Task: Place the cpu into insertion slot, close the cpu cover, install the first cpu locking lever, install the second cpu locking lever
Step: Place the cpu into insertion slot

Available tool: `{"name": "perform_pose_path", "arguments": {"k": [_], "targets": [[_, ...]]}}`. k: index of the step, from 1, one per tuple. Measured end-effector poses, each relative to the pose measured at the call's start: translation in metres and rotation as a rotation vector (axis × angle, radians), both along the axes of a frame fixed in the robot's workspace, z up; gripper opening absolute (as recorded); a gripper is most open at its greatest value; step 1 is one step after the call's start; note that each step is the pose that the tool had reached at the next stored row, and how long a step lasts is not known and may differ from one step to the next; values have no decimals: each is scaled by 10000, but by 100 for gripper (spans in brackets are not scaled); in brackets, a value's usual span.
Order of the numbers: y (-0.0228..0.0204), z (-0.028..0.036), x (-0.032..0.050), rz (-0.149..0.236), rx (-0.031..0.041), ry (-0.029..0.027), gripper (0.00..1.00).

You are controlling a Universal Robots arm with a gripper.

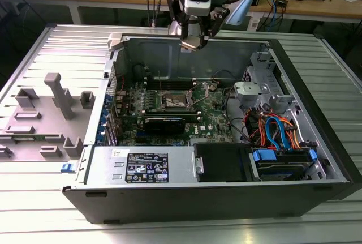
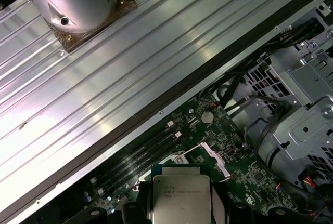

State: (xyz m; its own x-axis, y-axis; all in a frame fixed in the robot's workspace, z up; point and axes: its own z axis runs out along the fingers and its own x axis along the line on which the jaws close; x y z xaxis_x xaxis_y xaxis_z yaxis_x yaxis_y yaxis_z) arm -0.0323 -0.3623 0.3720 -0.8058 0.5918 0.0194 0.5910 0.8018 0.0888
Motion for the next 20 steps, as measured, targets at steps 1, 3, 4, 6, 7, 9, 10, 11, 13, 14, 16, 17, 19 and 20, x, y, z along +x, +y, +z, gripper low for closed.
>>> {"name": "perform_pose_path", "arguments": {"k": [1,3,4,6,7,9,10,11,13,14,16,17,19,20], "targets": [[0,0,0,-2,0,-1,54],[0,0,0,-3,0,-1,54],[0,0,0,-4,0,-1,54],[0,0,0,-6,0,-1,54],[-1,0,0,-7,0,0,54],[-1,0,0,-9,0,-1,54],[-1,0,0,-41,0,-1,54],[-1,0,0,-82,0,-1,54],[-2,-1,0,-237,-1,-1,54],[-2,-1,0,-307,-2,-1,54],[-2,-3,0,-540,-1,-1,54],[-2,-2,-3,-636,-1,0,54],[-2,-3,-9,-653,-1,0,54],[-2,-3,-9,-652,-1,-1,54]]}}
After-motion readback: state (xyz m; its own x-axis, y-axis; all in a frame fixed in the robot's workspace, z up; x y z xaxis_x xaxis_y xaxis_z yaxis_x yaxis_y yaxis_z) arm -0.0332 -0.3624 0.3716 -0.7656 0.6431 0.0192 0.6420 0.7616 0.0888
